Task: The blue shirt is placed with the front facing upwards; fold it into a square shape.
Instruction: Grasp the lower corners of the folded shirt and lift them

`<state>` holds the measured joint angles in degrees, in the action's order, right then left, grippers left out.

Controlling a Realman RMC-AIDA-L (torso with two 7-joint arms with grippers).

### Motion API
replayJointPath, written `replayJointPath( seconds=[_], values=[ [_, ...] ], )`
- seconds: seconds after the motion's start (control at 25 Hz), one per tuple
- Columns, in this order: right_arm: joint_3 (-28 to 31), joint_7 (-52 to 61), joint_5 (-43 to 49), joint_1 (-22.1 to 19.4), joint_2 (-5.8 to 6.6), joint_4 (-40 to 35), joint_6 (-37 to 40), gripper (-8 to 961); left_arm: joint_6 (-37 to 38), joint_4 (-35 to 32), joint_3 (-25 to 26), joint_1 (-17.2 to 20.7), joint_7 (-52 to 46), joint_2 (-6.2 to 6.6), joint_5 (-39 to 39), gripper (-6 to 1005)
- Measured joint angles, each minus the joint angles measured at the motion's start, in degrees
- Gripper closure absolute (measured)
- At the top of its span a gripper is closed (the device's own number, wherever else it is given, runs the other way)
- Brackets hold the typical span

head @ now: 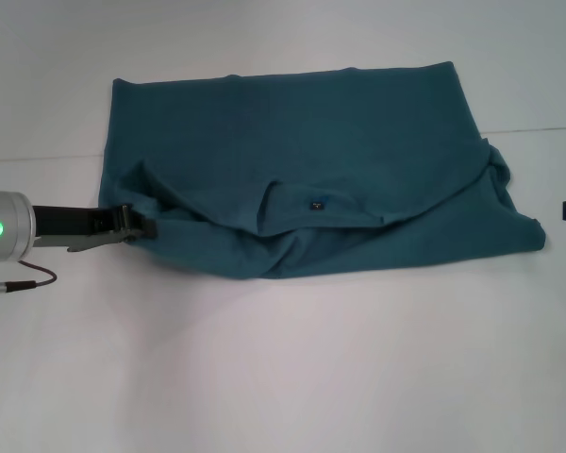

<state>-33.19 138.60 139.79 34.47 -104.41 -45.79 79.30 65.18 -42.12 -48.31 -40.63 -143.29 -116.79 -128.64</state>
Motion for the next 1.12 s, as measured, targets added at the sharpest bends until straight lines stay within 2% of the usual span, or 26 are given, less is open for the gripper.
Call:
replayJointPath(
  seconds=[0.04, 0.16, 0.48, 0.68, 0.92, 1.12],
  values=[
    [0.0, 0.0, 0.0, 0.0, 0.0, 0.0, 0.0, 28, 0.0, 0.0, 0.0, 0.0, -0.1, 0.0, 0.0, 967],
    [-0.1, -0.4, 0.4, 1.0, -1.0, 1.7, -2.7, 29, 0.0, -0.2, 0.0, 0.2, -0.3, -0.04, 0.0, 966],
    [-1.9, -0.7, 0.7, 3.6, -3.09, 9.8, -14.4, 32, 0.0, -0.4, 0.1, 0.6, -0.4, -0.37, 0.0, 966],
    [-4.4, -0.8, 0.8, 4.5, -4.67, 10.8, -19.8, 33, -0.1, -0.4, 0.1, 0.7, -0.4, -0.46, 0.3, 966],
    [-6.3, -0.6, 0.8, 4.8, -5.71, 11.8, -23.1, 35, -0.5, -0.4, 0.1, 0.7, -0.2, -0.46, 0.4, 966],
    [-7.6, -0.4, 0.8, 5.3, -5.88, 13.9, -25.5, 36, -0.6, -0.3, 0.1, 0.7, -0.1, -0.45, 0.5, 967]
  ],
)
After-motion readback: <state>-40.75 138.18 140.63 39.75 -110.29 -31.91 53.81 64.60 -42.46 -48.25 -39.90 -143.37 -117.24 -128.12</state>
